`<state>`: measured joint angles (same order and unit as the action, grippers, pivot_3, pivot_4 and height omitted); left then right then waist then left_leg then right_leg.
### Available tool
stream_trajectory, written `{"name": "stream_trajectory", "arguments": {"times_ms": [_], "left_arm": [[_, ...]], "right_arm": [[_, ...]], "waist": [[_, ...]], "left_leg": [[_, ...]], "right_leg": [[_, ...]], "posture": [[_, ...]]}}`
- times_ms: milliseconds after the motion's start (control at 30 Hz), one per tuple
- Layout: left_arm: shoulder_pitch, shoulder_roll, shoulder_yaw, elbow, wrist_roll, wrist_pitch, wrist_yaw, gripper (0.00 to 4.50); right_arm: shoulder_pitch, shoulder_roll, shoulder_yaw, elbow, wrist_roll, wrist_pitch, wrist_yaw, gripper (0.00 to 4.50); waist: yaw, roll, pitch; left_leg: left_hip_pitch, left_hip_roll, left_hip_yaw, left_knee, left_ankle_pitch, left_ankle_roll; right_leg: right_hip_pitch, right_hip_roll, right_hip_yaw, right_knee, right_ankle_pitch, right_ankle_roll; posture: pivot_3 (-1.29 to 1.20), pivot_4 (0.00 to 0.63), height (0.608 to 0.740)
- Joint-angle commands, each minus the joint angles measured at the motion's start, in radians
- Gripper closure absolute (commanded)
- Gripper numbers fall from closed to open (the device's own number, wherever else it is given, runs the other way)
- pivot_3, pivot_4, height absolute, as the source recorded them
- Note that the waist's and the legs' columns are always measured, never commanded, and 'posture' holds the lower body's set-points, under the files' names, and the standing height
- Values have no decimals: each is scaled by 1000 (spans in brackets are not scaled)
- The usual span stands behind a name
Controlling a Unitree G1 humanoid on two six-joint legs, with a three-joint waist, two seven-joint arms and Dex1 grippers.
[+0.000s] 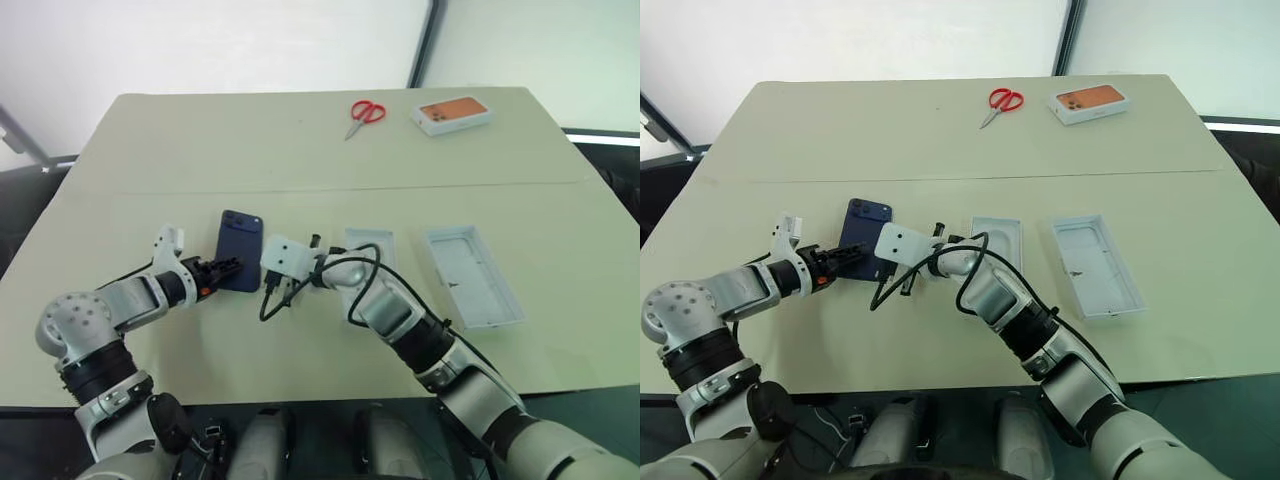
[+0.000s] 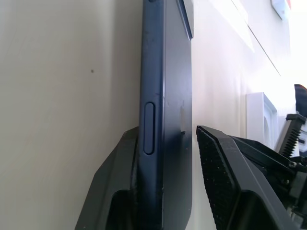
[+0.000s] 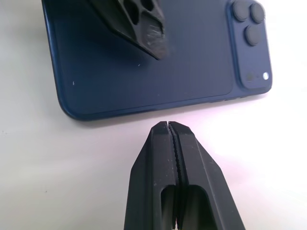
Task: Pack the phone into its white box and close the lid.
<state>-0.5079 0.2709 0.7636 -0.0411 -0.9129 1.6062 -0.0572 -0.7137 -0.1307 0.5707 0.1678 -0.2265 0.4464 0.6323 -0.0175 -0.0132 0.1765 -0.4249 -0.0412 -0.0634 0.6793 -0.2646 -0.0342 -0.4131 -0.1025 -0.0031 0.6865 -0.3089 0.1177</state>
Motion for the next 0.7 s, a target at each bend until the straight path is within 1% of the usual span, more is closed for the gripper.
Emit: {"name": "stream_trajectory", "arguments": {"times_ms": [33, 67, 167, 233, 433, 533, 633, 700], "left_arm": [[-27, 0, 43, -13, -26, 8, 1, 2805], [-29, -1, 51, -11, -31, 8, 1, 2805], [-26, -3, 59, -10, -41, 8, 2, 3612], [-20, -4, 53, -11, -48, 8, 3, 4480], [-24, -15, 45, -7, -81, 8, 2, 4480], [-49, -49, 63, -14, -135, 8, 11, 4480], [-63, -116, 33, -53, -212, 8, 45, 4480], [-66, -229, -36, -106, -260, 8, 90, 4480]], "right_arm": [[2, -28, -40, -118, 3, 19, 21, 4500], [5, -40, -51, -145, 10, 32, 29, 4500], [17, -80, -91, -235, 36, 70, 57, 4500], [25, -98, -110, -281, 52, 95, 73, 4500], [46, -159, -172, -408, 103, 155, 116, 4500], [74, -226, -235, -493, 157, 179, 159, 4500], [119, -307, -307, -565, 226, 171, 210, 4500], [174, -394, -382, -592, 276, 147, 263, 4500]], "waist": [[1, 0, 0], [2, 0, 0], [3, 0, 0], [3, -1, 0], [3, -1, 0], [9, -1, 0], [16, -3, 1], [26, -4, 2]], "left_leg": [[0, 0, 0, 0, 0, 0], [0, 0, 0, 0, 0, 0], [0, 0, 0, 0, 0, 0], [0, 0, 0, 0, 0, 0], [0, 0, 0, 0, 0, 0], [0, 0, 0, 0, 0, 0], [-1, -1, 0, 0, 0, 1], [-1, -1, 0, 0, 0, 1]], "right_leg": [[0, 0, 0, 0, 0, 0], [0, 0, 0, 0, 0, 0], [0, 0, 0, 0, 0, 0], [0, 0, 0, 0, 0, 0], [0, 0, 0, -1, 0, 0], [0, 0, 0, -1, 0, 0], [1, -1, 0, -2, 0, 0], [1, -1, 0, -3, 0, 0]], "posture": [[0, 150, 697], [0, 150, 697], [0, 150, 697], [0, 150, 697], [0, 150, 697], [0, 150, 697], [0, 150, 697], [0, 150, 697]]}}
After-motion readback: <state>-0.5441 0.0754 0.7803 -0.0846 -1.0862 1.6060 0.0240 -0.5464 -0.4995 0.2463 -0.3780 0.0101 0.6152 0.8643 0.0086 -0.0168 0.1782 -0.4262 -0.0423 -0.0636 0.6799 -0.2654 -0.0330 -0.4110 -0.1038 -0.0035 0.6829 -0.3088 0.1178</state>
